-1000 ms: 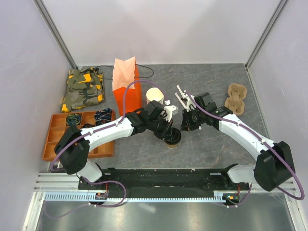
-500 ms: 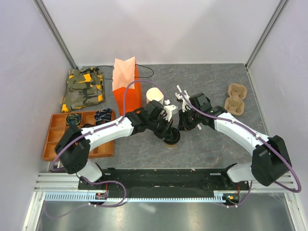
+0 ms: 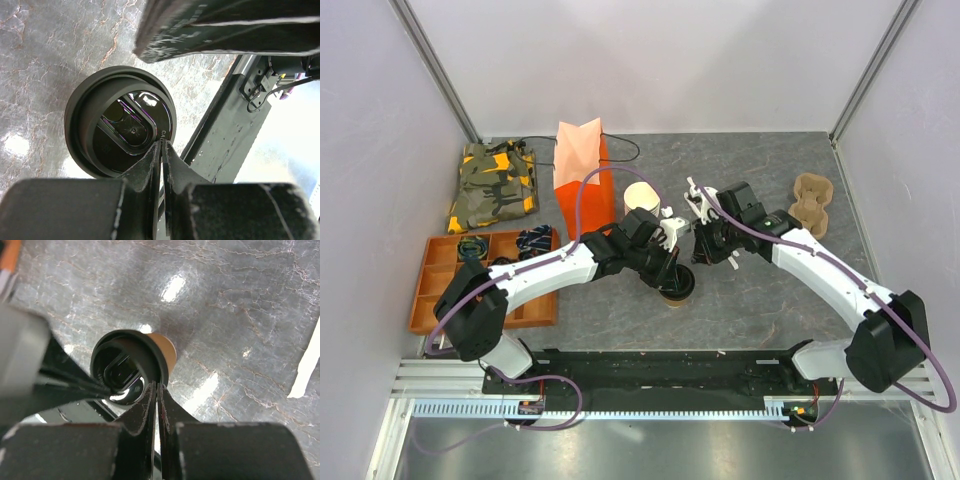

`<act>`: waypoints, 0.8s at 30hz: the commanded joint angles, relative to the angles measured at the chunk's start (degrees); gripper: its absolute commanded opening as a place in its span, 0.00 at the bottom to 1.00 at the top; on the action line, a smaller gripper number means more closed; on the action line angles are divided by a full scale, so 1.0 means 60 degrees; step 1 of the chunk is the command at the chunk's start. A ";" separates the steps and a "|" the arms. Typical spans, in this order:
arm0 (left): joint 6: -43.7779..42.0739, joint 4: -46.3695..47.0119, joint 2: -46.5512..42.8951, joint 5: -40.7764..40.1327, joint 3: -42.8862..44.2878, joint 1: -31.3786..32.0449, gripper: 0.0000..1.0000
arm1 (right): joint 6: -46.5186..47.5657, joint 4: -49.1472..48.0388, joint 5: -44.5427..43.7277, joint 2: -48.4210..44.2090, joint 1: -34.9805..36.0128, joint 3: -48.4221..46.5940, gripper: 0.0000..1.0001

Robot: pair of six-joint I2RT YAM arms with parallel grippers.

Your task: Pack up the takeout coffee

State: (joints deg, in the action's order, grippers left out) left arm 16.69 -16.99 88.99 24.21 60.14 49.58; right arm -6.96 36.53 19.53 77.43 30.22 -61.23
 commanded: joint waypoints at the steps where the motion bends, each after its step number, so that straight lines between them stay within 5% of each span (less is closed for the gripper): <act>1: 0.0002 -0.0434 0.0256 -0.0460 -0.0253 -0.0075 0.12 | 0.0194 0.0065 0.0217 -0.0380 -0.0012 -0.0137 0.10; 9: 0.0017 -0.0434 0.0344 -0.0402 -0.0238 -0.0104 0.12 | 0.0105 -0.0640 -0.0031 -0.0132 0.0236 0.1445 0.11; 15: 0.0046 -0.0449 0.0388 -0.0401 -0.0209 -0.0119 0.12 | 0.0165 -0.0187 -0.0237 0.0557 0.0150 0.1036 0.09; 24: 0.0061 -0.0434 0.0359 -0.0372 -0.0282 -0.0148 0.12 | -0.0787 -0.0258 0.1065 -0.0511 -0.1242 0.0625 0.12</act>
State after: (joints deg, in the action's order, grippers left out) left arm 17.28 -16.95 89.19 24.67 60.14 49.23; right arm -8.82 36.03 21.54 78.39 25.85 -54.63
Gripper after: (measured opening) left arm 0.120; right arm 0.110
